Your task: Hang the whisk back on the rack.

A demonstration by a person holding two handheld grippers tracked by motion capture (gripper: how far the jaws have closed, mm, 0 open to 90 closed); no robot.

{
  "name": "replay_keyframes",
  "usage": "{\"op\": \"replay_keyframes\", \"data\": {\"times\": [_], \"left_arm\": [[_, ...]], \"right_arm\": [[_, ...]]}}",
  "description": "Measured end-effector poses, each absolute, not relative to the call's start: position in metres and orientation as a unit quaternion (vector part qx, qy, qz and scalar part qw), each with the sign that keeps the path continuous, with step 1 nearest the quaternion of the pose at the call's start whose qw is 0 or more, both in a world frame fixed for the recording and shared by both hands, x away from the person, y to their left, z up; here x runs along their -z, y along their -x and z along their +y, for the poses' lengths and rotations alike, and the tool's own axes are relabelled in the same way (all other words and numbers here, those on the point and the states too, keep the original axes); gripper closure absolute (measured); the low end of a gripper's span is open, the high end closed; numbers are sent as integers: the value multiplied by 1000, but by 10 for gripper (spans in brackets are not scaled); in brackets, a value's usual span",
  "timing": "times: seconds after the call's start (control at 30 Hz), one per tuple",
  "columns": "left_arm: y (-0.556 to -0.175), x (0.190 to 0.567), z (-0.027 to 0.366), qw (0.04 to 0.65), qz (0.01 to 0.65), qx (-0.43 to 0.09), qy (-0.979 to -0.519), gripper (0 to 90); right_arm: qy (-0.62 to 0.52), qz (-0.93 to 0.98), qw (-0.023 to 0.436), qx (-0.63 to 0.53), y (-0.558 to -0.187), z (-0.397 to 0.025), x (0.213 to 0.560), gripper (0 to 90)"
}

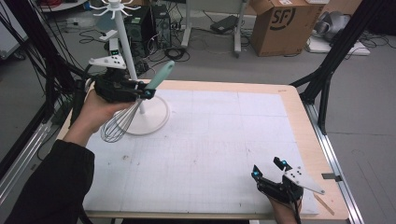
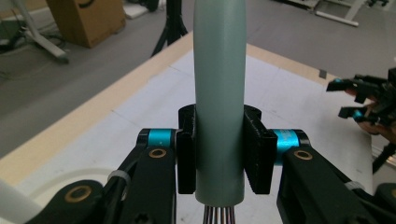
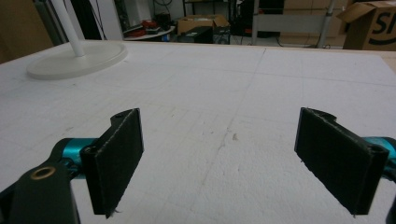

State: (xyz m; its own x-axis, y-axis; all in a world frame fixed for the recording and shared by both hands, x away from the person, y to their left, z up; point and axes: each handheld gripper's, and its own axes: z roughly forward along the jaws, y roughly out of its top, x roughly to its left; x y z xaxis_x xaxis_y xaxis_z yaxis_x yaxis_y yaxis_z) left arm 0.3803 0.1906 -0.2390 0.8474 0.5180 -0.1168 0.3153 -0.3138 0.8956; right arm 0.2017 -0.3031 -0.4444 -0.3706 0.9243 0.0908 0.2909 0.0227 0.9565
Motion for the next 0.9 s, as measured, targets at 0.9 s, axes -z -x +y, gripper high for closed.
{"op": "replay_keyframes", "data": {"times": [0.9], "left_arm": [[-393,190,234,583,292,-162,-740,698]], "right_arm": [[-480,642,300,-518,-205,-305,447,142]]}}
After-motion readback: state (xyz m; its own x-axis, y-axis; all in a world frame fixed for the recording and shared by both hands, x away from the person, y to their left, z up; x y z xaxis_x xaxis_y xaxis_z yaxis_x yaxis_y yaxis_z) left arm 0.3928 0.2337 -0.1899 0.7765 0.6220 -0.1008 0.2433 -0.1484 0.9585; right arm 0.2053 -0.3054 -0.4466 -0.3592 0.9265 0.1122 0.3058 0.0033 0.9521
